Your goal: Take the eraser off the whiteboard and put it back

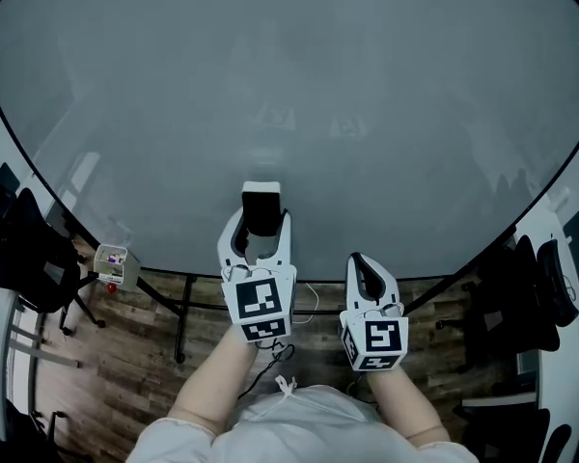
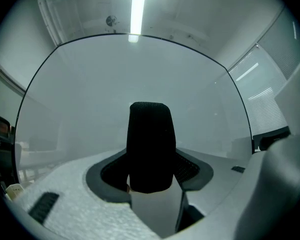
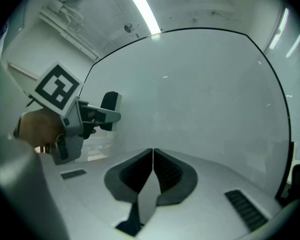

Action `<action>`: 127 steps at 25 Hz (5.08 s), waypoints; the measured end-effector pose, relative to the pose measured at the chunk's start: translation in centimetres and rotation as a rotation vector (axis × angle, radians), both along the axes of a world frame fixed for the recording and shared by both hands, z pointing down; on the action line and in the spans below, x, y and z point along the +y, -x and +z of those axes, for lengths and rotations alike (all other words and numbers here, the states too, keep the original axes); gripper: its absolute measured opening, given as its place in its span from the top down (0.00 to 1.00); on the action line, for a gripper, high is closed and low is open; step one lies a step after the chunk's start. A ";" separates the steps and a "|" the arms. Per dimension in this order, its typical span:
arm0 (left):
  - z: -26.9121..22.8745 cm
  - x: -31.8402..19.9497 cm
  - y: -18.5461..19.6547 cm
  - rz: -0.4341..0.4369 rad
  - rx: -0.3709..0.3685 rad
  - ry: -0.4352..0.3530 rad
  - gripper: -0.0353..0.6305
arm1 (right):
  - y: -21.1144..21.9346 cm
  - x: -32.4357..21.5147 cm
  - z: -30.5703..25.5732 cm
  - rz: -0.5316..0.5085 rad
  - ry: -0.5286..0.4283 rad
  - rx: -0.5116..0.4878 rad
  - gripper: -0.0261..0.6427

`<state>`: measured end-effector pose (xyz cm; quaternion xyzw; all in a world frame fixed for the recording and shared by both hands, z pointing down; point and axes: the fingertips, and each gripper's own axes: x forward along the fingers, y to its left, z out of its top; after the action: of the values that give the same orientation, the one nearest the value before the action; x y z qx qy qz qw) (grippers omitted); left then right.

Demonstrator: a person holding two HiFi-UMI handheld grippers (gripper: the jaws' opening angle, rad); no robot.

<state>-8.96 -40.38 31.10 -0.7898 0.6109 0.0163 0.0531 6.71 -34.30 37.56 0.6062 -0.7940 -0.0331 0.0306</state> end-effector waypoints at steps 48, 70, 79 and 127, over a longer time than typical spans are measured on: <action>10.3 6.1 0.9 0.152 0.008 0.197 0.56 | 5.8 3.9 6.1 -0.068 0.120 -0.002 0.92; 6.9 -1.9 0.1 0.065 -0.036 0.159 0.56 | 4.0 0.4 8.4 -0.051 0.192 -0.033 0.92; 6.9 -2.3 0.4 0.021 -0.044 0.145 0.56 | 3.7 0.2 8.4 -0.076 0.198 -0.037 0.92; 12.3 7.9 1.3 0.148 -0.016 0.215 0.92 | 6.9 2.9 6.3 -0.119 0.111 -0.070 0.92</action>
<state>-10.30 -32.49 43.43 -0.8339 0.5488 -0.0518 -0.0282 -0.24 -31.41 43.82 0.5562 -0.8298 0.0303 0.0345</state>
